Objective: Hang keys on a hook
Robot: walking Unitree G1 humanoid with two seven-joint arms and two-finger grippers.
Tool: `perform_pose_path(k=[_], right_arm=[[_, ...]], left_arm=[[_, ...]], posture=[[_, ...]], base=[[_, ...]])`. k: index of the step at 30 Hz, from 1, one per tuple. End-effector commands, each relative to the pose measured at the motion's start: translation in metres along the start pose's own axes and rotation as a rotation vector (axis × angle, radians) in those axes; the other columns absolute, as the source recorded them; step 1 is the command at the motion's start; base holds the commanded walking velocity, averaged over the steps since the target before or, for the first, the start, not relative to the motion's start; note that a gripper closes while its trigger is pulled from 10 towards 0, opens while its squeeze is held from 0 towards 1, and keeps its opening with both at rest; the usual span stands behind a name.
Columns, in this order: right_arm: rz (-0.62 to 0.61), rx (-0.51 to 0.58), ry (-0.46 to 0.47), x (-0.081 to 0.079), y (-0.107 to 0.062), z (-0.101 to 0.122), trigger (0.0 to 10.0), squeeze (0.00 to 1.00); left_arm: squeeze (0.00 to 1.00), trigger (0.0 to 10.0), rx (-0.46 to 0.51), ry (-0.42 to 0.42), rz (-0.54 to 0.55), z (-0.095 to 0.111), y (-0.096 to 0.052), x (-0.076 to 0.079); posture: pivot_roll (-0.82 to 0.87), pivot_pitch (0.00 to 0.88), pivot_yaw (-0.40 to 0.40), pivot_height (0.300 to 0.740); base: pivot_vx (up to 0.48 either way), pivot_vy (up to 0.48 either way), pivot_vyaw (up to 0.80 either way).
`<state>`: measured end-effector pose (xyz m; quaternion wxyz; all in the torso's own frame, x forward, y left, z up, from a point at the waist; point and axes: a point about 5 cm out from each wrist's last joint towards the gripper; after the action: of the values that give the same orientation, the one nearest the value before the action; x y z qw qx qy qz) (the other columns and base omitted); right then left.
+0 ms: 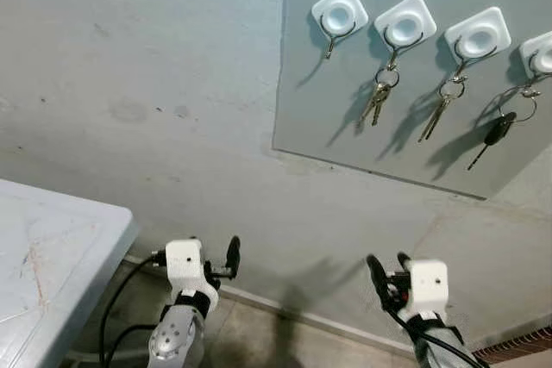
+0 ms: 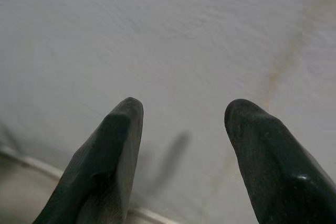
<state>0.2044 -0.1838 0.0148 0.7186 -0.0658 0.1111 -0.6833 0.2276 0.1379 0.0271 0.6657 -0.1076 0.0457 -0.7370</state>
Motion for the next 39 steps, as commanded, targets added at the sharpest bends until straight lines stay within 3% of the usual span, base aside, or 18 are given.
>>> perform_pose_path(k=[1, 17, 39], right_arm=[[-0.004, 0.015, 0.002, 0.0016, 0.0005, 0.0018, 10.0, 0.00], [0.011, 0.036, 0.011, -0.0034, 0.0048, 0.0011, 10.0, 0.00], [0.015, 0.035, 0.008, -0.0023, 0.0036, -0.0010, 10.0, 0.00]], left_arm=[[0.00, 10.0, 0.000, 0.005, 0.000, -0.0012, -0.0005, -0.0004], [0.00, 10.0, -0.007, -0.014, -0.002, -0.0036, 0.0030, 0.0004], [0.00, 10.0, -0.009, -0.028, 0.000, -0.0048, 0.0031, 0.0025]], posture=[[-0.03, 0.067, -0.044, 0.740], [-0.03, 0.076, -0.044, 0.740], [-0.03, 0.082, -0.050, 0.740]], base=[[0.000, 0.000, 0.00], [0.000, 0.000, 0.00], [-0.254, 0.000, 0.00]])
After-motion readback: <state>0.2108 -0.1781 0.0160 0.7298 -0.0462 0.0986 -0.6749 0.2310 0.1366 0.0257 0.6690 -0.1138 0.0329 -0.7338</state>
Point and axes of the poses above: a point about 5 cm out from each wrist's last joint towards the gripper, its own y axis pointing out of the wrist towards the gripper, its own z axis along the axis of the wrist's last joint, x = y × z, and after that the axes turned 4 degrees about y, right-handed
